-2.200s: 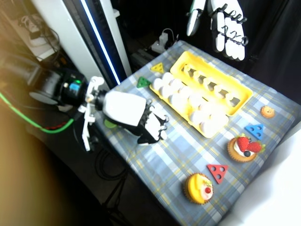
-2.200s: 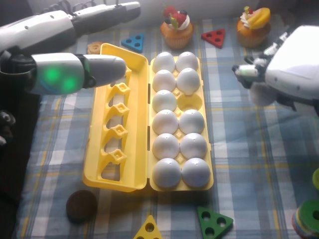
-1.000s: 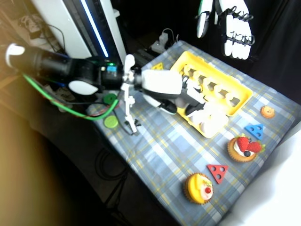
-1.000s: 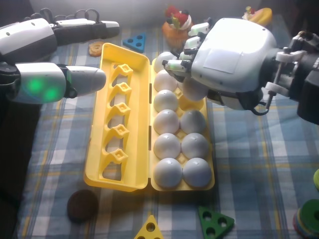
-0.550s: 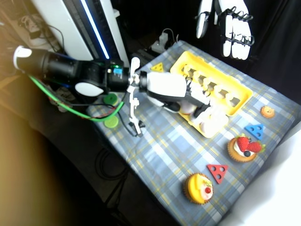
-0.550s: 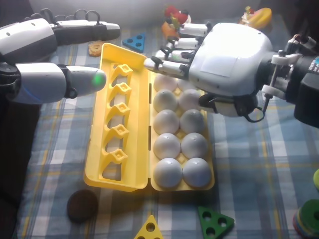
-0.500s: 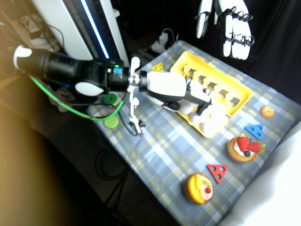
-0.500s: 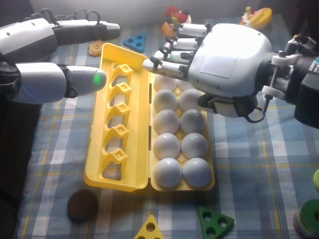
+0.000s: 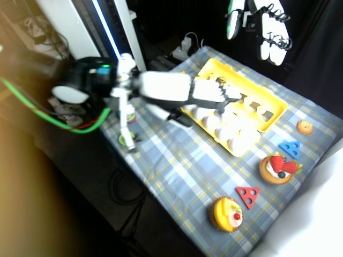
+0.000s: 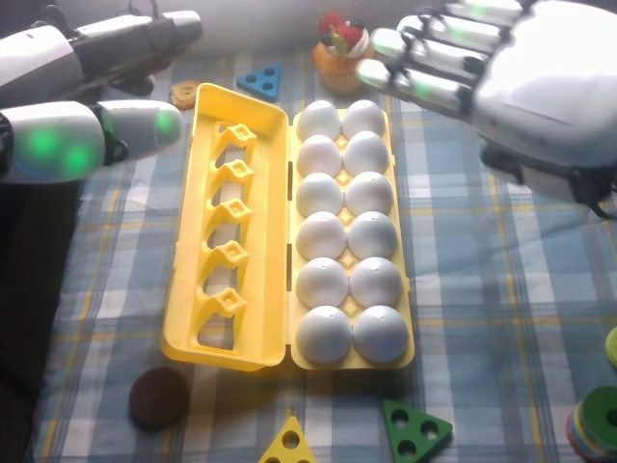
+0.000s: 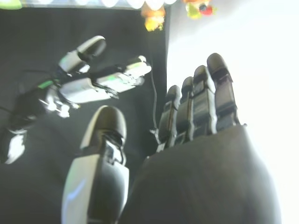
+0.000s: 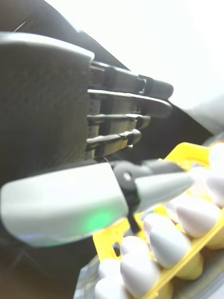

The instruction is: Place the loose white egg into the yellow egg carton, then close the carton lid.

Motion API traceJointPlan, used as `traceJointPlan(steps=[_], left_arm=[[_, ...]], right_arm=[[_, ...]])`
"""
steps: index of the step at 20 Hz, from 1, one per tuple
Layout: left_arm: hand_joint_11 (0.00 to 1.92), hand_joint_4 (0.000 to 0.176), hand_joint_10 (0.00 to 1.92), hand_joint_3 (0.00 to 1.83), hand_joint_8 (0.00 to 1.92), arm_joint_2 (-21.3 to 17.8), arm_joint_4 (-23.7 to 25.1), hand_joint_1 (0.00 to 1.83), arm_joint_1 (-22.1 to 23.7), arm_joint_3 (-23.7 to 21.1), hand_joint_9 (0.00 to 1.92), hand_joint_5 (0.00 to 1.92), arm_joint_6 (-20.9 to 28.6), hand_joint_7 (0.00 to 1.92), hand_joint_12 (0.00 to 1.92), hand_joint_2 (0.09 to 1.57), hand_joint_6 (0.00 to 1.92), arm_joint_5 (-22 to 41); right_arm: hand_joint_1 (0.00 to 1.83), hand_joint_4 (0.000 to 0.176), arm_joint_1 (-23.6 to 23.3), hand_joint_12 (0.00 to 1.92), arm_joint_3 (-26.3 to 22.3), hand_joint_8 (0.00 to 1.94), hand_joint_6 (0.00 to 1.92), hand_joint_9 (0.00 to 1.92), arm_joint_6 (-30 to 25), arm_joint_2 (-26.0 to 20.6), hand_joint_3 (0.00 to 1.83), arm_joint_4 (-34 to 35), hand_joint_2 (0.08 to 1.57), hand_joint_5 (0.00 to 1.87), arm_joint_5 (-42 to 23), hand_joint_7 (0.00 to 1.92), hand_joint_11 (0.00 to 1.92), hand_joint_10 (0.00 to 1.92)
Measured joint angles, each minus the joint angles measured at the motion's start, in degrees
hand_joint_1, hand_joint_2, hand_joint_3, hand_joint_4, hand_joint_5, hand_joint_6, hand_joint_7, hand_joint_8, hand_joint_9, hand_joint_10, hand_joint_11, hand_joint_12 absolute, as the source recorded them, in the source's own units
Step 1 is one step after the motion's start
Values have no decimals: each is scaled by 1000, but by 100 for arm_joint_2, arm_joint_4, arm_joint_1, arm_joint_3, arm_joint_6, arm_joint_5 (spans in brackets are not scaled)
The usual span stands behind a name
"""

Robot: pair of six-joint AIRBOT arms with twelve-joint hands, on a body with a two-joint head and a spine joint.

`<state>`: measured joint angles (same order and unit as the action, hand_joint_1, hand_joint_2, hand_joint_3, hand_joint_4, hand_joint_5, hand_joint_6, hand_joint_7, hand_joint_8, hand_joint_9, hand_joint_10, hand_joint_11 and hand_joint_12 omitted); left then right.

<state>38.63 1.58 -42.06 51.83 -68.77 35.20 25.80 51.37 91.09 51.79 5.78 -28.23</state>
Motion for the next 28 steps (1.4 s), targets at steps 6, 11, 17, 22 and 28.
traceJointPlan(steps=[6, 11, 17, 22, 28], left_arm=[[0, 0, 47, 0, 1, 579, -365, 352, -986, 702, 384, 8, 2149, 140, 1488, 1379, 0, 885], [0, 0, 26, 0, 8, 721, -479, 11, -1580, 911, 278, 0, 3254, 76, 1426, 1363, 0, 1182], [10, 0, 55, 0, 0, 549, 173, 153, -1674, 1147, 359, 0, 4275, 0, 1383, 1335, 0, 643], [125, 0, 38, 0, 0, 728, 863, 133, -1674, 1340, 373, 0, 5062, 0, 1354, 1297, 0, 157], [316, 0, 72, 5, 0, 938, 1351, 86, -1622, 1464, 543, 0, 5499, 0, 1216, 1328, 0, -11]], right_arm=[[633, 9, 374, 683, -490, 0, 0, 49, 13, -730, 6, -35, 1247, 0, -304, 0, 0, 19], [680, 3, 643, 910, -881, 0, 0, 10, 9, -1252, 5, -96, 1327, 0, -490, 1, 0, 58], [495, 0, 715, 4, -1021, 0, 0, 0, 11, -1436, 25, -96, 1366, 0, -603, 0, 0, 0], [583, 0, 715, 13, -1062, 0, 0, 0, 7, -1521, 20, -146, 1370, 0, -599, 0, 14, 0], [569, 0, 715, 894, -1095, 0, 0, 0, 7, -1613, 1, -114, 1365, 0, -573, 0, 0, 0]])
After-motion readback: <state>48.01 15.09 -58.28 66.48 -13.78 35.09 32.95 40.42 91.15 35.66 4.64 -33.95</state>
